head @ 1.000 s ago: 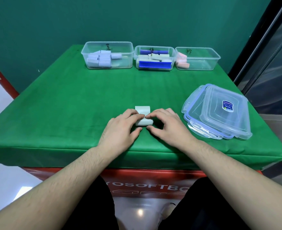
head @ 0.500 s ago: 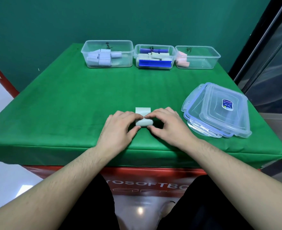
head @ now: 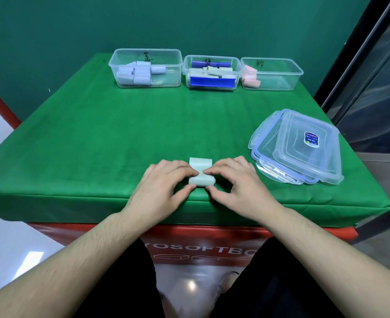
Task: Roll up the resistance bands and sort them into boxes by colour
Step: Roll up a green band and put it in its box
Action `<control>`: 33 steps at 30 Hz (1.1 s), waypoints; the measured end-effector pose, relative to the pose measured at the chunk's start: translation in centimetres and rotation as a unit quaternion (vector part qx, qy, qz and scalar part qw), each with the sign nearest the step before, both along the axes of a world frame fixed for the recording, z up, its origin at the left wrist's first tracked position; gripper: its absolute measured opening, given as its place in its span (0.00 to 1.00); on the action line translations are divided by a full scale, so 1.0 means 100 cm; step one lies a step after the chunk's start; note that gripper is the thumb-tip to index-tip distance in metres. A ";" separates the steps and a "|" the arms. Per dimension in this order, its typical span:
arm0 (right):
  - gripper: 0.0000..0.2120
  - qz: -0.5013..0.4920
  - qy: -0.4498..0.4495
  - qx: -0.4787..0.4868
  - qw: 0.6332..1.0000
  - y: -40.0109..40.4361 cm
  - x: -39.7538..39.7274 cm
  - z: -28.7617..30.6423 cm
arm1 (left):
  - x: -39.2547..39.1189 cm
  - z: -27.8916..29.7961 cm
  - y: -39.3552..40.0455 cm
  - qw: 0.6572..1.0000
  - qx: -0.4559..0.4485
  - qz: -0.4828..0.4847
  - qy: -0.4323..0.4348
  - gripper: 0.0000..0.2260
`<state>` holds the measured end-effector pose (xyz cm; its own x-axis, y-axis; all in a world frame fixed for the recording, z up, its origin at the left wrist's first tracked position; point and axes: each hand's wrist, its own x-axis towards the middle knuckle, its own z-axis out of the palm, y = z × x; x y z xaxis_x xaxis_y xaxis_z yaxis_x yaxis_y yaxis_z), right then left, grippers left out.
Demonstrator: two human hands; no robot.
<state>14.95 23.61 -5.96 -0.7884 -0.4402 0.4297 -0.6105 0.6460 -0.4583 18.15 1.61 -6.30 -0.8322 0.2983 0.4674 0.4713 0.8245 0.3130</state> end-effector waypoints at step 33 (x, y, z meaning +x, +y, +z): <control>0.14 -0.037 0.037 0.011 0.999 -0.011 -0.013 0.003 | -0.017 -0.002 0.004 0.999 0.027 0.020 0.030 0.10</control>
